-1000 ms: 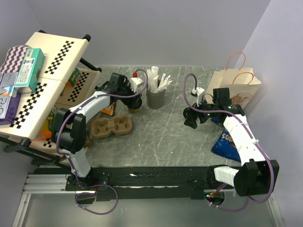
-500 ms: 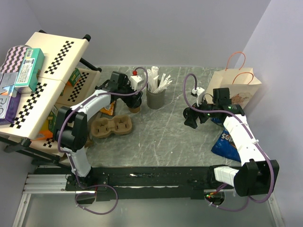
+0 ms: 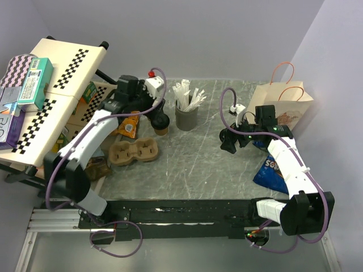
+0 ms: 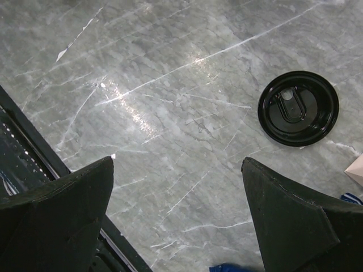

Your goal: Pack the takeout coffee

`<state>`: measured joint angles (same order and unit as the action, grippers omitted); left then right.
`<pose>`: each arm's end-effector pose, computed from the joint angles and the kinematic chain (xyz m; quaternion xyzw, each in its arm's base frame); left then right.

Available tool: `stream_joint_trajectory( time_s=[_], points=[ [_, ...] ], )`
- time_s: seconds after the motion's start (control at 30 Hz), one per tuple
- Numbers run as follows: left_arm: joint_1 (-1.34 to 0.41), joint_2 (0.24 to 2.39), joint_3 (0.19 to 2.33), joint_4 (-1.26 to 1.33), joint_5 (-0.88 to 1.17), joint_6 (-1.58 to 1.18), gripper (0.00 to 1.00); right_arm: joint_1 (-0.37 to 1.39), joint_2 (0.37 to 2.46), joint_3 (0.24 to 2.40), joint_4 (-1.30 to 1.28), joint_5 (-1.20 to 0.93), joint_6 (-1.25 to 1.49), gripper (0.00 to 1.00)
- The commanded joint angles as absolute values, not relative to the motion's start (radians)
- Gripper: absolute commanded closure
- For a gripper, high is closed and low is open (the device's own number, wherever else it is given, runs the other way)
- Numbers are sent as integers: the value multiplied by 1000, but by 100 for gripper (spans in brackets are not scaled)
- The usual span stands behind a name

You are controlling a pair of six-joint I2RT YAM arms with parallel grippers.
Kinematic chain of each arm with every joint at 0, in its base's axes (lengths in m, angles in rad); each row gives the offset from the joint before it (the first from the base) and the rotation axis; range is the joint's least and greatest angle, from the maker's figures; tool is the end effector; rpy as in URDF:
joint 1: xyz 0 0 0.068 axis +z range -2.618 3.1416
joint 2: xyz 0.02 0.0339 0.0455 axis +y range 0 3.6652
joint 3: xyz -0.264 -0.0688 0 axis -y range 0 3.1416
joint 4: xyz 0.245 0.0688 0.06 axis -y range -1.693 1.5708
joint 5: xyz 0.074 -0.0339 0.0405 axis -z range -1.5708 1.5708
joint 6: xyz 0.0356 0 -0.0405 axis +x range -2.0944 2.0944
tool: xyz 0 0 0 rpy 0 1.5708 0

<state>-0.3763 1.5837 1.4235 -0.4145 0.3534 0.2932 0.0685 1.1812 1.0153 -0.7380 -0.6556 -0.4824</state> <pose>0.3349 -0.1456 0.3392 0.3634 0.7892 -0.1738 0.4635 0.2325 0.0377 0.2961 -0.3447 0.8322 0.2341 0.3658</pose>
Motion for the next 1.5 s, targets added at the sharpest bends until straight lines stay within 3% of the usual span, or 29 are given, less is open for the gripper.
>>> stream_joint_trajectory(
  time_s=[0.0,0.27,0.53,0.73,1.03,1.27,1.47],
  points=[
    [-376,1432,1341,-547,145,131,14,68,1151,1062,-692,-680,-450,0],
    [-374,1279,1072,-609,19,-118,35,67,1169,1061,-661,-710,-408,0],
    [-330,1350,1051,-629,12,-163,37,69,1180,1085,-672,-727,-400,0],
    [-325,1440,1127,-716,221,177,31,69,1167,1062,-675,-729,-403,0],
    [-314,1359,1129,-825,348,883,30,69,1170,1052,-670,-730,-405,0],
    [-221,1546,1313,-1121,500,1133,36,69,1177,1051,-673,-736,-405,0],
    [-213,1617,1341,-1102,506,1114,39,69,1160,1043,-676,-729,-410,0]
  ],
)
